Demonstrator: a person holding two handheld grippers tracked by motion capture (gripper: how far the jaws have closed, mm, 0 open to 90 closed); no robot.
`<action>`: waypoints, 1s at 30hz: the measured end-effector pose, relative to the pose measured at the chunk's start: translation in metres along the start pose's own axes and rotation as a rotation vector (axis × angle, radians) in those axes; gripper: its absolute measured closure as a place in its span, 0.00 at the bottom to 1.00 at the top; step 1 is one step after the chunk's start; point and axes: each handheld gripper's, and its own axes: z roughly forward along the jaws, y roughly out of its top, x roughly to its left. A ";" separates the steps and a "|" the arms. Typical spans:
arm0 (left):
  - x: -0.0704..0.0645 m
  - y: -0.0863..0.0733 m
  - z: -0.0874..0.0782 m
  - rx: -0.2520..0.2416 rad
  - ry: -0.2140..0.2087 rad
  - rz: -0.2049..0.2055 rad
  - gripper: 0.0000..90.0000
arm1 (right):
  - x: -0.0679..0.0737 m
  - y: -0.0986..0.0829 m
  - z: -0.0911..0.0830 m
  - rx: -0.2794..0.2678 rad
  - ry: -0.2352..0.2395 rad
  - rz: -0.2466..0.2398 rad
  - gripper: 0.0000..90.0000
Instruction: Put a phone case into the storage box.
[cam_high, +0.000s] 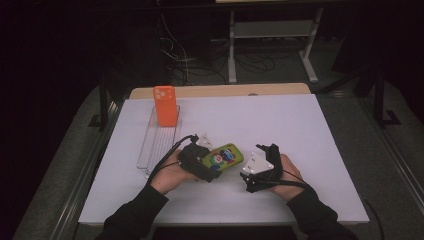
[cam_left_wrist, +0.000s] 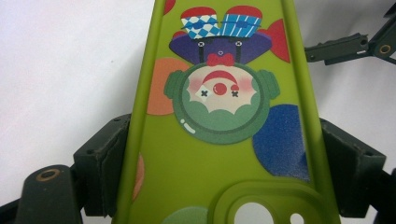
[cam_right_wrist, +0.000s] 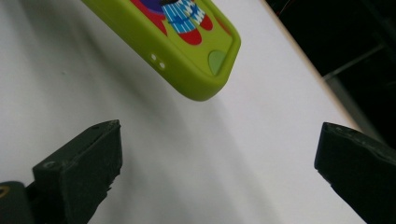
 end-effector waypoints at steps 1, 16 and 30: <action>-0.001 0.000 0.001 -0.008 0.001 -0.018 0.17 | 0.001 0.000 0.000 -0.002 -0.011 -0.020 0.00; -0.001 -0.001 0.001 0.000 -0.002 -0.020 0.17 | 0.018 0.007 -0.002 -0.039 -0.171 -0.373 0.00; -0.001 0.000 0.000 0.007 -0.003 -0.009 0.17 | 0.030 0.010 0.000 -0.069 -0.288 -0.599 0.04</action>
